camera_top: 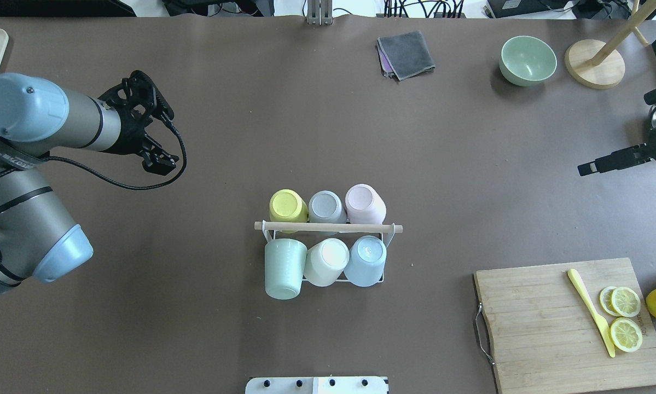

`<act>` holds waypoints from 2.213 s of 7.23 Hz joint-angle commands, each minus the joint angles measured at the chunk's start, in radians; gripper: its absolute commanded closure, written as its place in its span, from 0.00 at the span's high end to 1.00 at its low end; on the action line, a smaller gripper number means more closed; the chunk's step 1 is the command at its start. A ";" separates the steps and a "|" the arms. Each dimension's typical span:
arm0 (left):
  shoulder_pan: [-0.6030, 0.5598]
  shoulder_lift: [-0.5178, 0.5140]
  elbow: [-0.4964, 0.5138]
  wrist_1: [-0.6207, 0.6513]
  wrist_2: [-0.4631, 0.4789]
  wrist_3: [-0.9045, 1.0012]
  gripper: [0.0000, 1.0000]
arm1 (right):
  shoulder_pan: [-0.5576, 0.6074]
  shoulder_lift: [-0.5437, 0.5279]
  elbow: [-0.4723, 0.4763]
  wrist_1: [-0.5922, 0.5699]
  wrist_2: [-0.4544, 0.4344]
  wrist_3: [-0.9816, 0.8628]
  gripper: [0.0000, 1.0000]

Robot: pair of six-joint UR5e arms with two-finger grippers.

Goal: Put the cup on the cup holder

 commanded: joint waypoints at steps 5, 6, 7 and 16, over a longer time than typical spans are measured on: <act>-0.318 0.272 0.010 0.326 -0.412 0.000 0.99 | 0.163 -0.084 0.120 -0.567 -0.155 -0.388 1.00; -0.409 0.317 0.008 0.327 -0.478 -0.002 0.99 | 0.183 -0.092 0.226 -0.793 -0.166 -0.446 1.00; -0.487 0.355 0.007 0.326 -0.488 -0.002 0.99 | 0.217 -0.080 0.329 -1.052 -0.195 -0.538 1.00; -0.804 0.472 0.013 0.332 -0.531 -0.005 0.99 | 0.538 -0.071 0.248 -1.346 -0.244 -0.824 1.00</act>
